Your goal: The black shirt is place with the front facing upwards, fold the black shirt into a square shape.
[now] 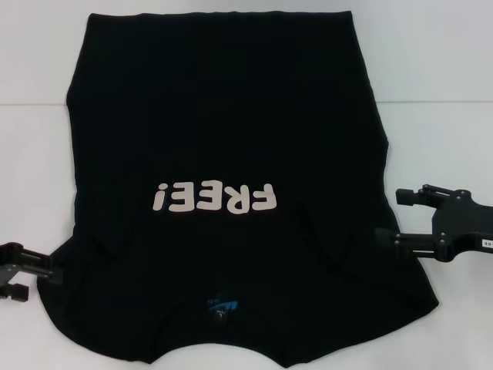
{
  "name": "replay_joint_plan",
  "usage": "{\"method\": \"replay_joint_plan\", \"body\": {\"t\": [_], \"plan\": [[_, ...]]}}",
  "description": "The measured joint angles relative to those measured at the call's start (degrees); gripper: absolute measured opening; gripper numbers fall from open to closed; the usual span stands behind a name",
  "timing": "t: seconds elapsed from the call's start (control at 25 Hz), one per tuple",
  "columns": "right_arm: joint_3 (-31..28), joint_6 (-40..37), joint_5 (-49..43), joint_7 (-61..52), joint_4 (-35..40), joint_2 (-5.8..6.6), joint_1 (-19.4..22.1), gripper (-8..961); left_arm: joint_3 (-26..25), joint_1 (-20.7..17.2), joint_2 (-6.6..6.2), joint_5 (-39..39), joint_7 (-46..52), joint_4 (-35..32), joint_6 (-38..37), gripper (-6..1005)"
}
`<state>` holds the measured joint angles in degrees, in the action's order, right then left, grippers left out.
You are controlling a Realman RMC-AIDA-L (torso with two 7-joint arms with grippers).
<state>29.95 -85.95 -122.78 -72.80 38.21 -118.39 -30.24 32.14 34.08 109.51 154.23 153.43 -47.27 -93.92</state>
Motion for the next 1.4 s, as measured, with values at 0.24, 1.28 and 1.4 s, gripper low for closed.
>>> {"method": "replay_joint_plan", "body": {"t": [0.24,1.28,1.4], "plan": [[-0.10,0.00,0.00,0.02,-0.03,0.00,0.05,915,0.01,0.06,0.39,0.16,0.80,0.00,1.99,742],[-0.15,-0.10,0.00,0.02,-0.01,0.00,0.36,916,-0.24,0.46,-0.13,0.30,2.63,4.19,4.76,741],[-0.16,-0.04,0.00,0.03,-0.02,0.00,0.36,915,-0.16,0.46,-0.11,0.05,2.30,4.33,5.21,741]]}}
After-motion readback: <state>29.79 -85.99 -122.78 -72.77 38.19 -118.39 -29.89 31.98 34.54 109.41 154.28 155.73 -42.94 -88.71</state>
